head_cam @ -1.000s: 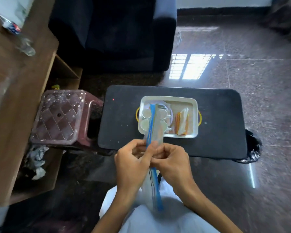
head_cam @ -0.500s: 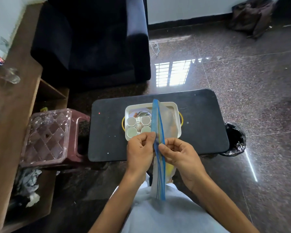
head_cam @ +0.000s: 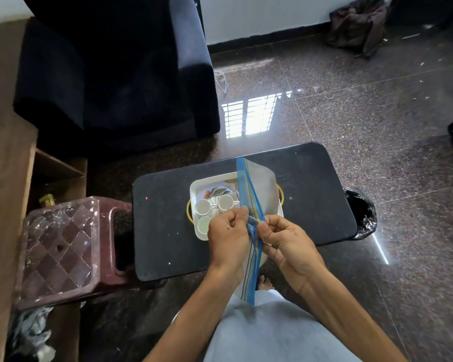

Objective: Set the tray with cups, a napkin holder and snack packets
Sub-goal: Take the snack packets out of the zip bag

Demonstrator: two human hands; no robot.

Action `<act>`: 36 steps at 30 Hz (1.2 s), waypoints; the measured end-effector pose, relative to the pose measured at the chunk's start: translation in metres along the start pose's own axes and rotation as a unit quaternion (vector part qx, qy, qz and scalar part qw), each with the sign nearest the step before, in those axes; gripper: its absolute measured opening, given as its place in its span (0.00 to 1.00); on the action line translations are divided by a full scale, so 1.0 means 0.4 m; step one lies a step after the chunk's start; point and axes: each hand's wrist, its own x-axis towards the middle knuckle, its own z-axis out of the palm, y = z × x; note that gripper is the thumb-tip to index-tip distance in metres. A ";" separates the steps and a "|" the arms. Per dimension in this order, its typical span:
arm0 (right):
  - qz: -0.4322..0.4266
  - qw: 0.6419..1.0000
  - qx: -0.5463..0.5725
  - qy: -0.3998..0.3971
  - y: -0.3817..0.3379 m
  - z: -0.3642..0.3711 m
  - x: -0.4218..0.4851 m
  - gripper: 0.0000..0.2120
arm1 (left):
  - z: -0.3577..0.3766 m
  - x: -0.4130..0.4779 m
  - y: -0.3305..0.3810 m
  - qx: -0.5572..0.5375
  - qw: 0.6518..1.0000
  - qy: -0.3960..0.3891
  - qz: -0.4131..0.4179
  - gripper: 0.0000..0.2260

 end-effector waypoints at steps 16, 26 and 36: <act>-0.091 0.978 -0.181 0.057 -0.090 -0.037 0.052 0.03 | 0.030 0.083 0.043 -0.023 0.995 -0.096 -0.019 0.19; -0.037 0.985 -0.167 0.012 -0.253 -0.166 0.134 0.05 | 0.221 0.092 0.075 -0.006 0.999 0.002 -0.032 0.16; -0.011 0.998 -0.041 0.035 -0.420 -0.427 0.188 0.12 | 0.251 0.155 0.070 -0.234 0.962 0.084 -0.110 0.14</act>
